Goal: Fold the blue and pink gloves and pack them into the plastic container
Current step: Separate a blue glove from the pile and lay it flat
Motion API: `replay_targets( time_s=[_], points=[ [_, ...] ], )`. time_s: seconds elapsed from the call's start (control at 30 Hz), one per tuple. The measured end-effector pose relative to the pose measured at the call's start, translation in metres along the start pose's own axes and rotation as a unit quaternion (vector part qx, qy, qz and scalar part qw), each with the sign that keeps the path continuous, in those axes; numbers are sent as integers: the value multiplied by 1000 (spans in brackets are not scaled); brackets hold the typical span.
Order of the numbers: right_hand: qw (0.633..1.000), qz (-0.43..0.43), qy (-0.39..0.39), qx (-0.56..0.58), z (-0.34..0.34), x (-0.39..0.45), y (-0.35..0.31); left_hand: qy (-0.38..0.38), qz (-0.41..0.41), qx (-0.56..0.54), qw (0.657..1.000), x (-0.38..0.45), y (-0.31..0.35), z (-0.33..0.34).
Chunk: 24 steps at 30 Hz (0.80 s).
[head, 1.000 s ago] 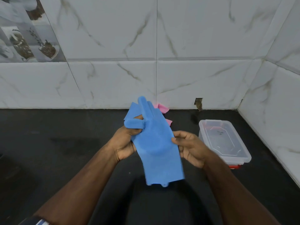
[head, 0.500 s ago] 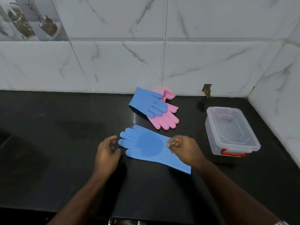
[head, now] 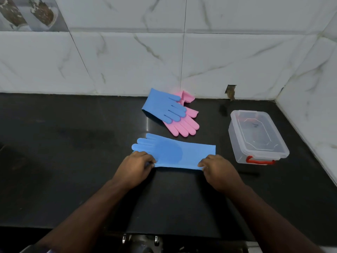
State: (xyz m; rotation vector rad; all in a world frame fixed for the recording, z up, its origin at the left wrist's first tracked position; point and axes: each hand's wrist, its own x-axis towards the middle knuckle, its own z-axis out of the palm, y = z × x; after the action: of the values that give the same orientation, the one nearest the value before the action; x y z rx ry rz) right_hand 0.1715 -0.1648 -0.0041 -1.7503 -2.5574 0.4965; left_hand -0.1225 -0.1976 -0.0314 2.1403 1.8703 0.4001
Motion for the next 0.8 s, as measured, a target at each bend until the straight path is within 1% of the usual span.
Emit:
replay_targets(
  time_s=[0.07,0.13,0.4,0.43,0.53,0.57,0.67,0.7,0.8],
  points=[
    [999,10,38,-11,-4,-1,1,8,20,-10,1000,-4,2,1],
    [999,20,38,-13,-6,-4,3,5,38,-20,999,-11,6,1],
    [999,7,-51,17,-4,-24,14,-45,75,-34,996,-38,8,-3],
    [999,7,-50,18,-5,-24,16,-43,72,-38,996,-40,7,-4],
    [998,-2,-51,27,-5,-25,16,8,52,-30,998,-38,0,-5],
    [998,-13,-63,29,-4,-25,14,3,51,-16,999,-36,-2,-6],
    [993,-52,-104,16,1,-25,10,-96,75,25,992,-35,1,-5],
    [992,-63,-109,3,2,-25,9,-114,85,40,989,-36,3,-4],
    [991,-89,-95,-36,1,-26,10,-94,100,51,989,-37,3,-2]
  ],
)
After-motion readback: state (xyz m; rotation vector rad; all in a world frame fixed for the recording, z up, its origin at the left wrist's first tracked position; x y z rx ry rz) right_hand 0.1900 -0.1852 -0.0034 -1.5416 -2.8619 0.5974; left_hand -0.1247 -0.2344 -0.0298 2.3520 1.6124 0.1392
